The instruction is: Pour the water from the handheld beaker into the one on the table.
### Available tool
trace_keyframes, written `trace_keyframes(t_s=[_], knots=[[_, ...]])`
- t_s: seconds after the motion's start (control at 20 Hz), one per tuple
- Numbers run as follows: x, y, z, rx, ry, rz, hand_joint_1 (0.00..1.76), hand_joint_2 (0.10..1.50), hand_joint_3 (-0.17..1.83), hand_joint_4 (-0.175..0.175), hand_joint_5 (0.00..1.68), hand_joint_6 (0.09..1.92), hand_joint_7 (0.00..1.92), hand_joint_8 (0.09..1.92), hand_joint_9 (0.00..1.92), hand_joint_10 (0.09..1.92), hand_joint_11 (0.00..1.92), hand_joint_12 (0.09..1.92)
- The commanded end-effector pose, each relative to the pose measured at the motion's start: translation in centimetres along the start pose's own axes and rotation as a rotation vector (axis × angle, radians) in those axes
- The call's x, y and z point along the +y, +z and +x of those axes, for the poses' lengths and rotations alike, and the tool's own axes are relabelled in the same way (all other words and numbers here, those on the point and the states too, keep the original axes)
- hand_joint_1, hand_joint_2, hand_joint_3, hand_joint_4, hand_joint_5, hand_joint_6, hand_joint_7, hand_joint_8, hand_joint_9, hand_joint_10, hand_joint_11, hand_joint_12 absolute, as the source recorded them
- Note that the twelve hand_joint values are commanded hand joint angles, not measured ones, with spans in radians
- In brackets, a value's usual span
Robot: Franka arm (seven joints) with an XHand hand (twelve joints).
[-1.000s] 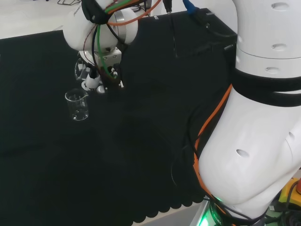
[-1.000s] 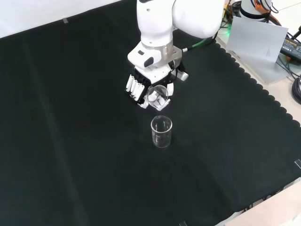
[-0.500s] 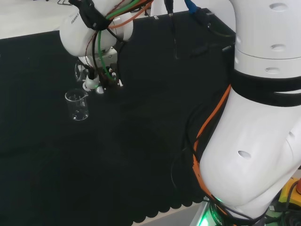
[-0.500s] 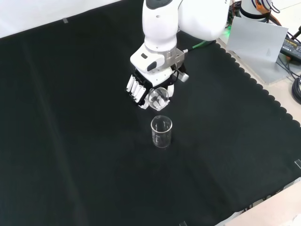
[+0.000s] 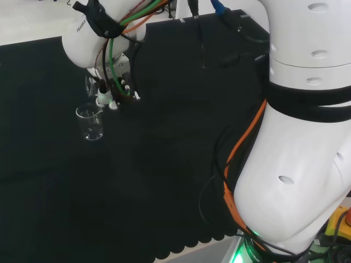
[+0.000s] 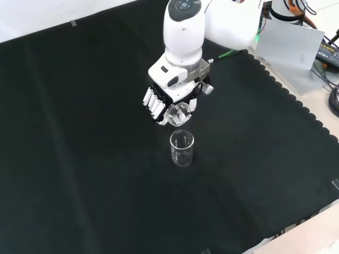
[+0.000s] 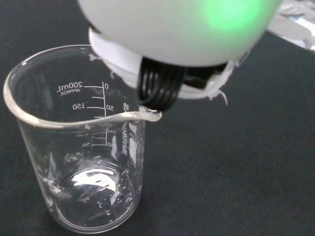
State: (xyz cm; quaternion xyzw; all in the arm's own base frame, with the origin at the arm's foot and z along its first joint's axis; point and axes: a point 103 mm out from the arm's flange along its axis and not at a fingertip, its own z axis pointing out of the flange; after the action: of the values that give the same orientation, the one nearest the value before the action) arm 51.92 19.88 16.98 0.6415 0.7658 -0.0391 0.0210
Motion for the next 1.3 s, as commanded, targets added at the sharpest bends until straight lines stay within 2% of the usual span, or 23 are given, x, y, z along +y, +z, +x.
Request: trace_keyframes(t_s=[0.05, 0.2, 0.3, 0.45, 0.75, 1.3], knots=[[-0.09, 0.03, 0.09, -0.027, -0.003, 0.002, 1.42, 0.49, 1.19, -0.175, 0.91, 1.57, 1.10, 1.26, 1.21, 1.14, 0.91, 1.08], [-0.19, 0.12, 0.12, -0.038, -0.002, 0.003, 1.42, 0.49, 1.19, -0.175, 0.91, 1.57, 1.10, 1.26, 1.21, 1.14, 0.91, 1.07], [-0.31, 0.22, 0.42, -0.081, -0.021, -0.001, 1.42, 0.49, 1.19, -0.175, 0.91, 1.57, 1.10, 1.26, 1.21, 1.14, 0.91, 1.07], [-0.26, 0.06, 0.80, -0.101, -0.027, -0.001, 1.42, 0.49, 1.19, -0.175, 0.91, 1.57, 1.10, 1.26, 1.21, 1.14, 0.91, 1.07], [-0.27, -0.06, 0.85, -0.105, -0.015, 0.013, 1.42, 0.49, 1.19, -0.175, 0.91, 1.57, 1.10, 1.26, 1.22, 1.14, 0.91, 1.07], [-0.12, -0.17, 0.53, -0.157, -0.010, 0.026, 1.42, 0.49, 1.19, -0.175, 0.92, 1.56, 1.10, 1.26, 1.22, 1.13, 0.92, 1.07]])
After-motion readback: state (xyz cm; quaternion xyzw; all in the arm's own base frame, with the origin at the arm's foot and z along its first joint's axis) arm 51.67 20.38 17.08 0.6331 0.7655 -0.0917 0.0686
